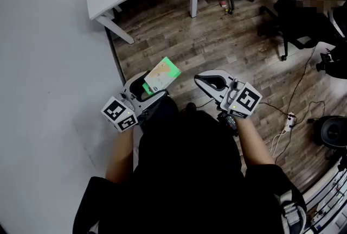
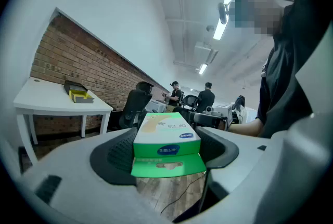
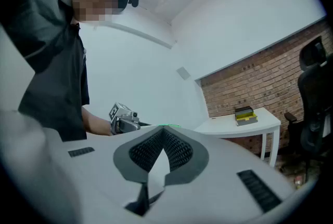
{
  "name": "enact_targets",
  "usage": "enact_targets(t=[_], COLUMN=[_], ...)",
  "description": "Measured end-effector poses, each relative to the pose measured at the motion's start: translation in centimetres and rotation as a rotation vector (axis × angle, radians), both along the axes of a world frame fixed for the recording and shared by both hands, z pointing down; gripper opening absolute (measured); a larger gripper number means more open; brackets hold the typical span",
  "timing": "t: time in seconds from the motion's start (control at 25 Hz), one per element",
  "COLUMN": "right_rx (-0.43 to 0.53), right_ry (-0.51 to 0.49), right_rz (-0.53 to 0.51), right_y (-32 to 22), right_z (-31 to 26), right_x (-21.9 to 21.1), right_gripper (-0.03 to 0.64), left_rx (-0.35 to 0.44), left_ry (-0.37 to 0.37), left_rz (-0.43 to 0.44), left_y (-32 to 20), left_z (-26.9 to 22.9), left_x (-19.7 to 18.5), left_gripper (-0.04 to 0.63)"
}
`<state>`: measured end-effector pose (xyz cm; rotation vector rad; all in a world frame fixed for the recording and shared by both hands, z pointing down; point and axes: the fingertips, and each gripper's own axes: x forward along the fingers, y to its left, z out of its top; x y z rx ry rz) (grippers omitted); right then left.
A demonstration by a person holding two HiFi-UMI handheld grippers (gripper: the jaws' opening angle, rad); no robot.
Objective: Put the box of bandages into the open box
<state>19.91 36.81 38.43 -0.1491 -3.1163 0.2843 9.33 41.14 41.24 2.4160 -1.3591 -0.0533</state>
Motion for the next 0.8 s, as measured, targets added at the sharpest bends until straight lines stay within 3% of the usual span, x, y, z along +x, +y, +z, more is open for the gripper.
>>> enact_targets(t=[0.44, 0.8], right_rx=[-0.017, -0.038], right_ry=[-0.013, -0.024], right_rz=[-0.003, 0.012], right_y=[-0.8, -1.1], right_z=[-0.4, 0.0], right_x=[0.0, 0.6], right_gripper=[0.006, 0.006], left_rx=[0.014, -0.008], left_ry=[-0.008, 0.016], left_rz=[0.024, -0.008], left_y=[-0.2, -0.2], left_z=[-0.1, 0.1], left_x=[0.2, 0.0], left_gripper=[0.37, 0.37])
